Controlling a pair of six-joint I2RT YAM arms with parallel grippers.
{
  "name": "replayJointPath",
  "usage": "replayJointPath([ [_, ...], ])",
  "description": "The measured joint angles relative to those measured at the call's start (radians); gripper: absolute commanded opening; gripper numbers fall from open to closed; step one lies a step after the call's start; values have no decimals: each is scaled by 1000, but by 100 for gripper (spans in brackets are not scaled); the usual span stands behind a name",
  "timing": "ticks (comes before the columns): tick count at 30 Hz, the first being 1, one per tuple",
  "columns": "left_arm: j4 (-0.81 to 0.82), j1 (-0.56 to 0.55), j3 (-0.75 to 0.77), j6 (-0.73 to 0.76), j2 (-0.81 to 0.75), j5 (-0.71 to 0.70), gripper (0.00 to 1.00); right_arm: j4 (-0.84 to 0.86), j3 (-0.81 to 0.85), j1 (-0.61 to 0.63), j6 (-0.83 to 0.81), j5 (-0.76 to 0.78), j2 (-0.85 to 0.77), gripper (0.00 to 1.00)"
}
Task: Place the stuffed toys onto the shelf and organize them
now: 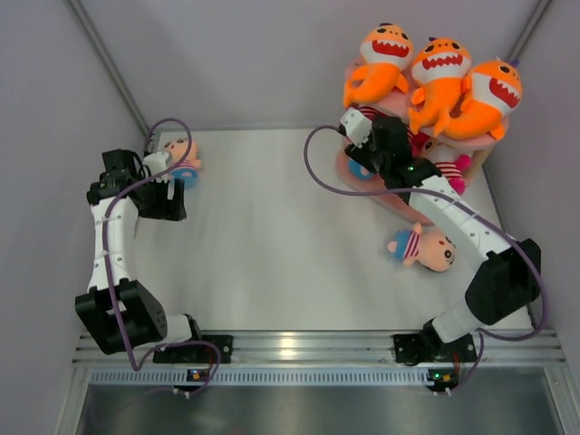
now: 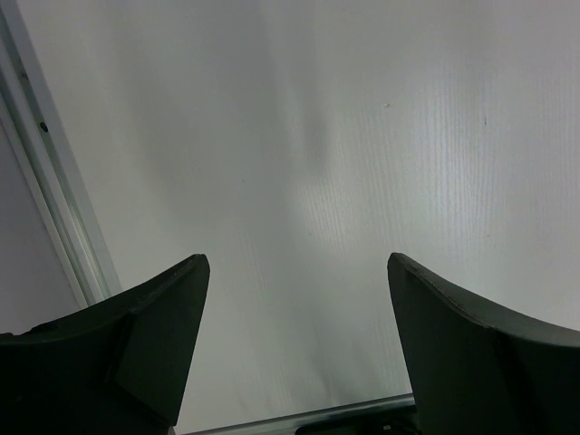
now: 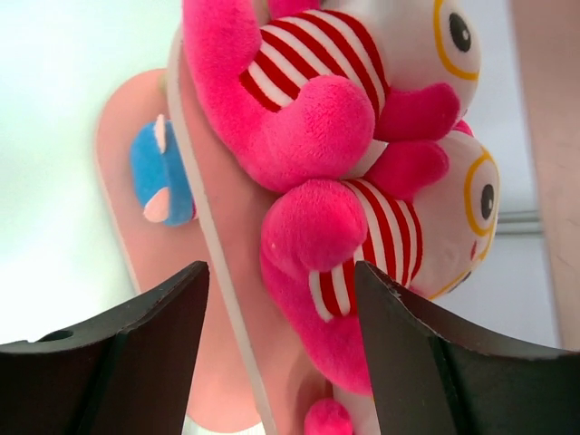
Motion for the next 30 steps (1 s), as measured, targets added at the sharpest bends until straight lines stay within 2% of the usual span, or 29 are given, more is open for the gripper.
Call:
replayJointPath([
  [6, 0, 0, 0, 0, 0, 3, 86, -111, 0, 43, 31, -67, -124, 67],
  [11, 0, 0, 0, 0, 0, 4, 86, -214, -46, 133, 79, -113, -266, 66],
  [16, 0, 0, 0, 0, 0, 14, 86, -282, -111, 172, 294, -128, -391, 64],
  [21, 0, 0, 0, 0, 0, 27, 86, -320, -268, 149, 632, -92, -517, 60],
  [25, 0, 0, 0, 0, -1, 33, 86, -370, -417, 73, 866, -79, -602, 58],
  [30, 0, 0, 0, 0, -6, 39, 86, -405, -475, -53, 983, -48, -660, 56],
])
